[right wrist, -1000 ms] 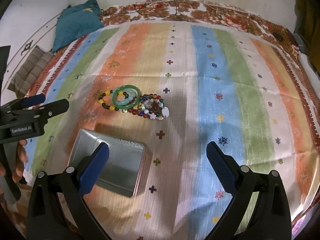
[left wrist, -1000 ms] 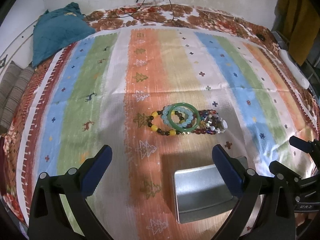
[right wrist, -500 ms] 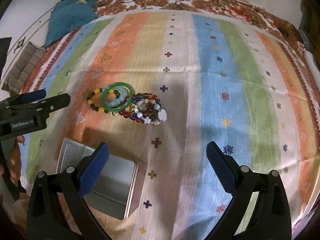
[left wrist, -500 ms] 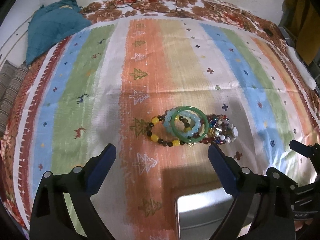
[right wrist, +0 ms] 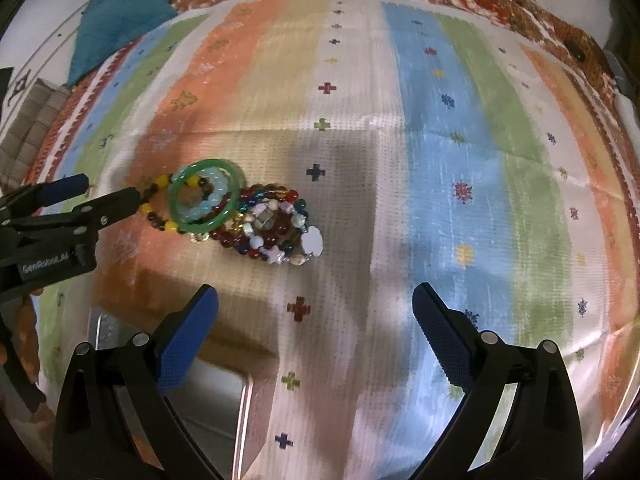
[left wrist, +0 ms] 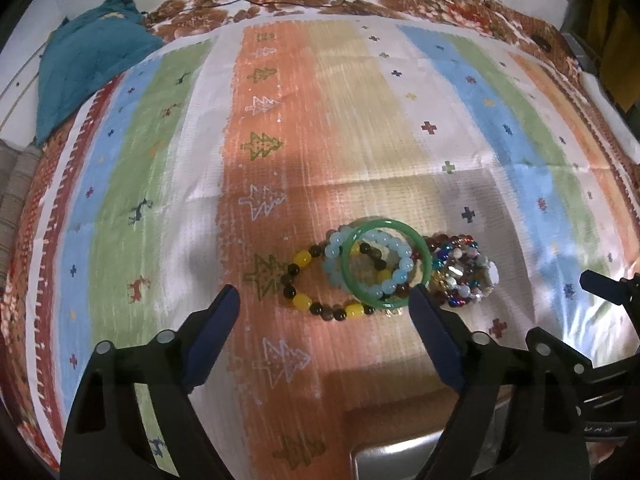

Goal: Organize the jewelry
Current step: 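Move both open grippers down toward the pile of bracelets, then grasp the green jade bangle with the left gripper while the right gripper grasps the white bead bracelet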

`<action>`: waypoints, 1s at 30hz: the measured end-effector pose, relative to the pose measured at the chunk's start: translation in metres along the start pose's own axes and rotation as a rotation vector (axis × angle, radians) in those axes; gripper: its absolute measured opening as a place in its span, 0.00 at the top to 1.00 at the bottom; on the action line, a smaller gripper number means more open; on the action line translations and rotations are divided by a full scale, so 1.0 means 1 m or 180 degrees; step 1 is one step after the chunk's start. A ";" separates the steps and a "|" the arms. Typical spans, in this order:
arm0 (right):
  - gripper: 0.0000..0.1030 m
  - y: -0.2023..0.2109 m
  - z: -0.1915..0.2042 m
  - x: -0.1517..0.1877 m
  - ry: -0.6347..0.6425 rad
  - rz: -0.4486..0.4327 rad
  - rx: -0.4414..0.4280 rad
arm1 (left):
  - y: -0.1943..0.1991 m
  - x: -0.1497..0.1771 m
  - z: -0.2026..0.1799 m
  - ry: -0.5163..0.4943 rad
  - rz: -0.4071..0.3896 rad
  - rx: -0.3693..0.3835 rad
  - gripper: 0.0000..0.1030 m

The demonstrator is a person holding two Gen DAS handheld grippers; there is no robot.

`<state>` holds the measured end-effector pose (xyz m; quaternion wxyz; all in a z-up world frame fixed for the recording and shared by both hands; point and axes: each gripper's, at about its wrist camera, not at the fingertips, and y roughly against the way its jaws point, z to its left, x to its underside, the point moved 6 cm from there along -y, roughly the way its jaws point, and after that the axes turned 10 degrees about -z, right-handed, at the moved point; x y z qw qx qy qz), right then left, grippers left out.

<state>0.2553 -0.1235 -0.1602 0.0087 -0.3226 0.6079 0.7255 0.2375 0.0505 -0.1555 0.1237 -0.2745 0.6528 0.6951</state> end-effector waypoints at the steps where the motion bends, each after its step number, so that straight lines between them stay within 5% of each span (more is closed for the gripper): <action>1: 0.04 -0.003 0.000 -0.001 0.0000 0.0013 0.0004 | -0.002 -0.001 0.000 0.0000 0.0001 0.0008 0.21; 12: 0.12 -0.026 0.005 -0.010 0.0055 0.0097 0.0003 | -0.022 -0.003 -0.012 -0.0107 0.0135 0.0075 0.38; 19: 0.30 -0.039 0.002 -0.012 0.0012 0.0136 -0.0002 | -0.036 -0.002 -0.011 -0.0134 0.0219 0.0066 0.44; 26: 0.36 -0.050 0.001 -0.015 0.0014 0.0166 -0.0038 | -0.049 -0.005 -0.017 -0.0188 0.0297 0.0103 0.63; 30: 0.47 -0.059 0.003 -0.014 0.0054 0.0220 -0.0042 | -0.056 -0.005 -0.023 -0.0259 0.0326 0.0128 0.75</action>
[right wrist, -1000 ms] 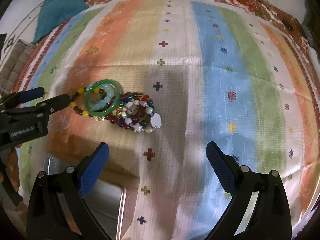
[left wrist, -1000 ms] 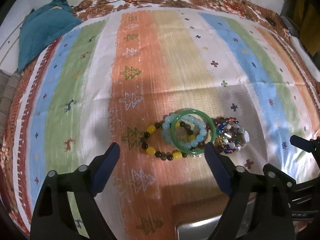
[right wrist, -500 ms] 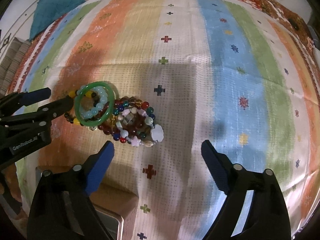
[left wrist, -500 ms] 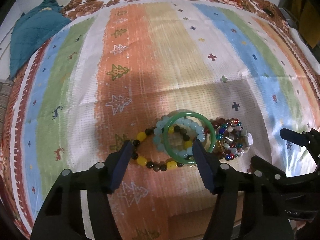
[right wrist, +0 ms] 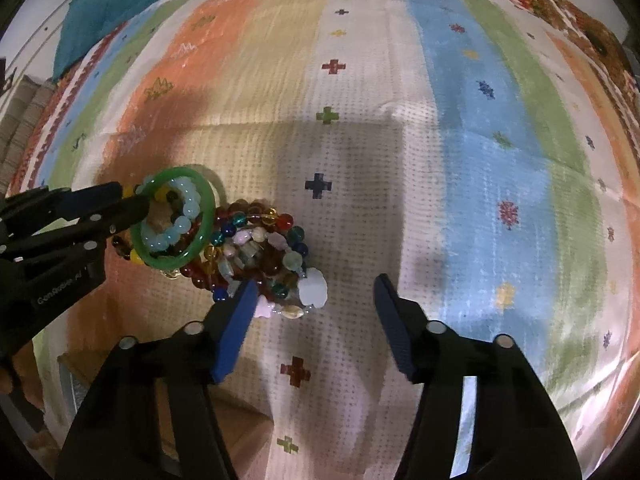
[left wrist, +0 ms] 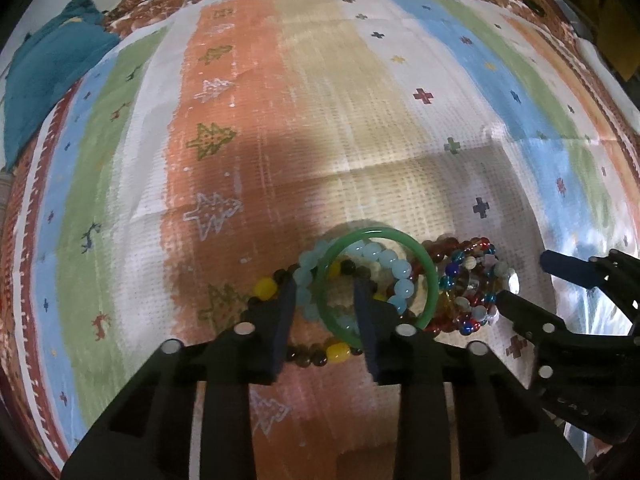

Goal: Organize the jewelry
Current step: 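Grasp the green jade bangle with the left gripper while the right gripper grasps the white bead bracelet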

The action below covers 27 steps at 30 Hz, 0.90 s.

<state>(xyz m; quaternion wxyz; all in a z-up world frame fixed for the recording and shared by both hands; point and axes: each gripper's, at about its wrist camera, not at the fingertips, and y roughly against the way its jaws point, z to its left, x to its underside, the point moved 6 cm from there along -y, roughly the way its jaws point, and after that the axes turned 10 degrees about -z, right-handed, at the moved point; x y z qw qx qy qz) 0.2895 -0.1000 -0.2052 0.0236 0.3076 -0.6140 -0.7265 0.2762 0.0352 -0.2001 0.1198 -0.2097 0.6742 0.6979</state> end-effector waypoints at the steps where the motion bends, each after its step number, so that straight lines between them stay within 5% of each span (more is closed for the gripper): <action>1: 0.50 -0.002 0.001 0.000 0.0016 0.0013 -0.0003 | -0.002 0.000 0.000 -0.0010 0.0010 -0.0002 0.77; 7: 0.62 -0.013 0.003 -0.002 0.0058 0.0043 -0.0030 | -0.014 0.000 0.000 -0.0067 0.0047 -0.0049 0.92; 13: 0.83 -0.013 0.013 -0.002 0.0146 0.0053 -0.0075 | -0.015 0.003 0.001 -0.0044 0.0029 -0.0035 0.94; 27: 0.83 0.019 0.016 -0.008 0.0167 -0.0152 -0.0046 | 0.020 0.000 0.003 0.0019 -0.0167 -0.0098 0.94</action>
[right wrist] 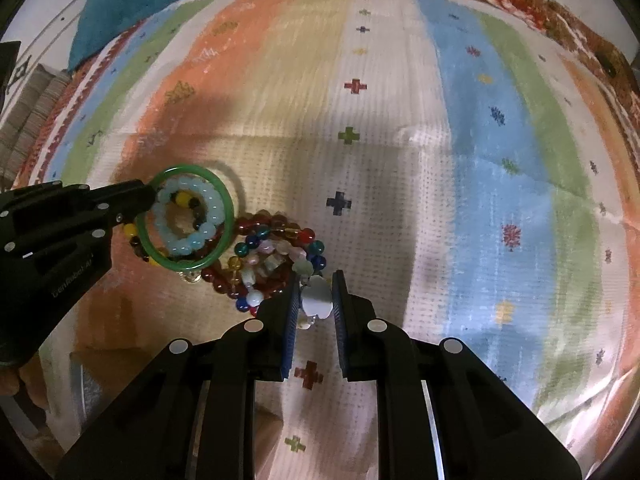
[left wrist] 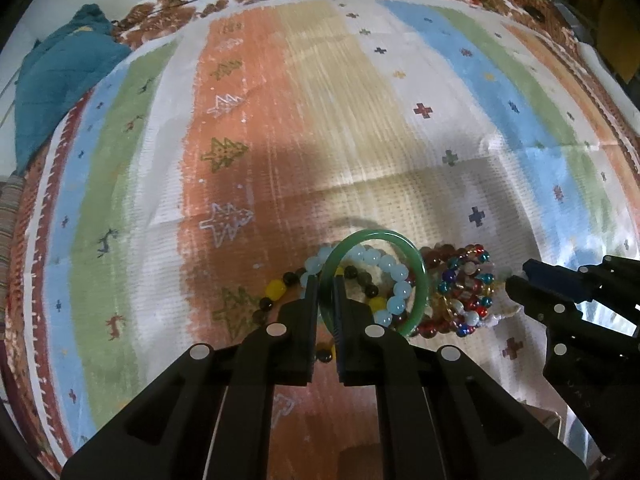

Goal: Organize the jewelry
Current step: 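Grasp the green jade bangle with the left gripper while the right gripper grasps the white bead bracelet, then lift both held bracelets and carry them over the silver tin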

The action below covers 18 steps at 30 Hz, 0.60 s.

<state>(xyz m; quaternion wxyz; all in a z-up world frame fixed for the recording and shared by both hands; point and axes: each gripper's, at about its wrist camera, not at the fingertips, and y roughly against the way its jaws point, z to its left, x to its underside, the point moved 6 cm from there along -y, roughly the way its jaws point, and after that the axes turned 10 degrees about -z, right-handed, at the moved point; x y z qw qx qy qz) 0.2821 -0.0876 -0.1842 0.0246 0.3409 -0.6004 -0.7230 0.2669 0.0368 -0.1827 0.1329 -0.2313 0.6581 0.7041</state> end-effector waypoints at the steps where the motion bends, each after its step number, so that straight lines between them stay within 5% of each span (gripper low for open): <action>1: 0.83 0.002 0.001 -0.001 -0.0001 -0.0015 0.0007 | 0.003 0.000 0.001 0.0011 -0.0010 0.0005 0.94; 18: 0.83 0.061 0.005 -0.009 -0.0079 -0.0452 -0.0013 | 0.058 0.005 0.008 0.0191 -0.0269 0.0049 0.93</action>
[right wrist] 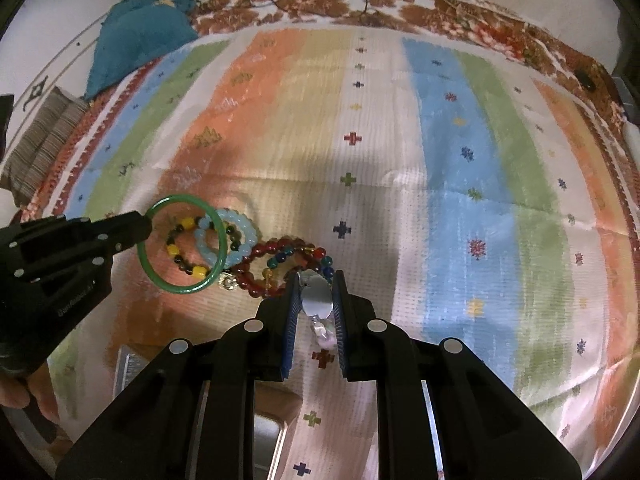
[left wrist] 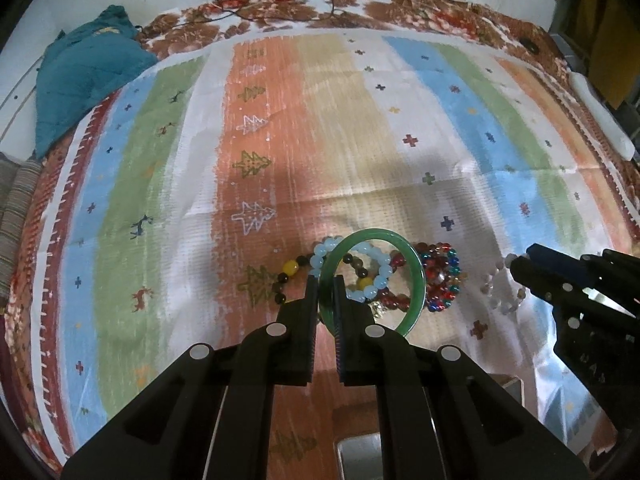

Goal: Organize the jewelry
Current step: 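Lift both held bracelets and carry them over the silver tin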

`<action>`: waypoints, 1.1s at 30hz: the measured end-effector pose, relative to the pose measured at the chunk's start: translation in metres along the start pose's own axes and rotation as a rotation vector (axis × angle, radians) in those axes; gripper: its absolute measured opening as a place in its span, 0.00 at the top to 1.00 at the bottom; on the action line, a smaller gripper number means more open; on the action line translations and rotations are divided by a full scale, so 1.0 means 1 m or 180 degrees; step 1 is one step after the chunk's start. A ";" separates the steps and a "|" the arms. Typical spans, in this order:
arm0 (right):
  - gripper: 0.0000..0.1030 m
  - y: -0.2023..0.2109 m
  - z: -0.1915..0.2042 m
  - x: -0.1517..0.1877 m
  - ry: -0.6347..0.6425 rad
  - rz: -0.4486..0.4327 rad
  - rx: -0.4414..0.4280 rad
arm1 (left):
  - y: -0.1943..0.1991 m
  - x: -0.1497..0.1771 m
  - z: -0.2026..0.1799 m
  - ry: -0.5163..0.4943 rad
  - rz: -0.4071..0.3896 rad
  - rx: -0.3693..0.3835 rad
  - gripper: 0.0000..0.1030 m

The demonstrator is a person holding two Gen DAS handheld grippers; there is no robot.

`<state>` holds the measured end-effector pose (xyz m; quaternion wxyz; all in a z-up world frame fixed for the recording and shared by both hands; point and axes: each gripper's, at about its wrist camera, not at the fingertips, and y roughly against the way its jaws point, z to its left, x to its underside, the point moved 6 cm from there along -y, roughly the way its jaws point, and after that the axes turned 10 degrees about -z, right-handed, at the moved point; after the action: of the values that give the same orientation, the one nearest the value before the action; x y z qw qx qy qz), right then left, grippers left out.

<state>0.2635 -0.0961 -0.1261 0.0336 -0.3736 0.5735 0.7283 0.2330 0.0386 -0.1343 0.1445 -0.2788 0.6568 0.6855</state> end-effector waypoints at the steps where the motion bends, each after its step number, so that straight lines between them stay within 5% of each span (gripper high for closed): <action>1: 0.83 0.003 0.000 -0.001 0.0000 -0.0027 0.0006 | 0.005 0.000 0.000 0.0009 -0.0022 0.0009 0.93; 33: 0.83 0.076 0.037 0.026 0.0172 -0.0484 -0.0102 | 0.087 0.038 -0.005 0.0097 -0.0403 0.0104 0.93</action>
<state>0.1897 -0.1001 -0.0777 0.0674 -0.4362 0.5324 0.7223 0.1542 0.0192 -0.0846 0.1821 -0.3278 0.6511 0.6599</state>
